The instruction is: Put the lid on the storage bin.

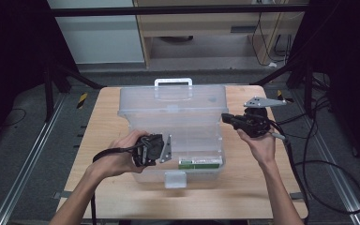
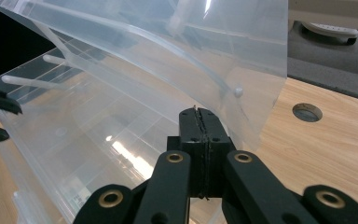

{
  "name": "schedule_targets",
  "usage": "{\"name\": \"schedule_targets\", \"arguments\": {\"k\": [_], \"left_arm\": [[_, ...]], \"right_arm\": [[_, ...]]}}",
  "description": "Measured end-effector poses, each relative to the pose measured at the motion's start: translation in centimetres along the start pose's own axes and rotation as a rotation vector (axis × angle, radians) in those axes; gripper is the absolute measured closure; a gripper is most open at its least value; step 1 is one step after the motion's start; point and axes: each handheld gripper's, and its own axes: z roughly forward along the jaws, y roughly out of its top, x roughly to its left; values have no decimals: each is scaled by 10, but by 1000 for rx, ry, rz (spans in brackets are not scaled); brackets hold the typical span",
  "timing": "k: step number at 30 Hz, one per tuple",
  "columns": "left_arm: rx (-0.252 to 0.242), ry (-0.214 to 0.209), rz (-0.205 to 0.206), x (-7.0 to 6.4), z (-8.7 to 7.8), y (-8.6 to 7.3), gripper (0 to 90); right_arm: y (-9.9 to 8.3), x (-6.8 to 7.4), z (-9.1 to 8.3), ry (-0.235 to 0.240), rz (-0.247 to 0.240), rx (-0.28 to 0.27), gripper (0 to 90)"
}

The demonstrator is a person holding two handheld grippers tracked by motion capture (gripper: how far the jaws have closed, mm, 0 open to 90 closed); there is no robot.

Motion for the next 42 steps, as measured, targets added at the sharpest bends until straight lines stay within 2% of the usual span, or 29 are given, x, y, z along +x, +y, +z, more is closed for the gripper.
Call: {"name": "schedule_targets", "arguments": {"k": [2, 6, 13, 15, 19, 26, 27, 28, 30, 34, 38, 42], "left_arm": [[-26, 2, -31, 3, -5, -6, 625], [-80, 17, -126, 7, -14, -17, 577], [-160, 77, -309, 14, -24, -42, 582], [-188, 89, -378, 16, -25, -51, 597], [-226, 104, -477, 19, -27, -70, 635], [-275, 170, -661, 20, -26, -104, 723], [-275, 170, -661, 20, -26, -104, 739], [-281, 182, -696, 20, -25, -110, 748], [-292, 194, -733, 20, -22, -115, 769], [-323, 191, -799, 18, -17, -125, 805], [-326, 193, -836, 17, -12, -129, 833], [-336, 201, -858, 17, -10, -132, 855]], "right_arm": [[0, 0, 0, 1, -1, 1, 900], [-1, 0, 0, 3, -2, 1, 899], [-2, 0, 0, 7, -4, 0, 899], [-2, 0, 0, 9, -6, 1, 899], [-3, 1, -1, 12, -6, 3, 899], [-5, 1, -1, 16, -12, 8, 899], [-5, 1, -1, 16, -12, 8, 899], [-6, 2, -1, 16, -13, 10, 899], [-6, 2, -2, 16, -11, 12, 899], [-8, 3, -2, 18, -16, 14, 899], [-11, 4, -3, 22, -23, 20, 898], [-15, 6, -5, 22, -27, 28, 897]]}}
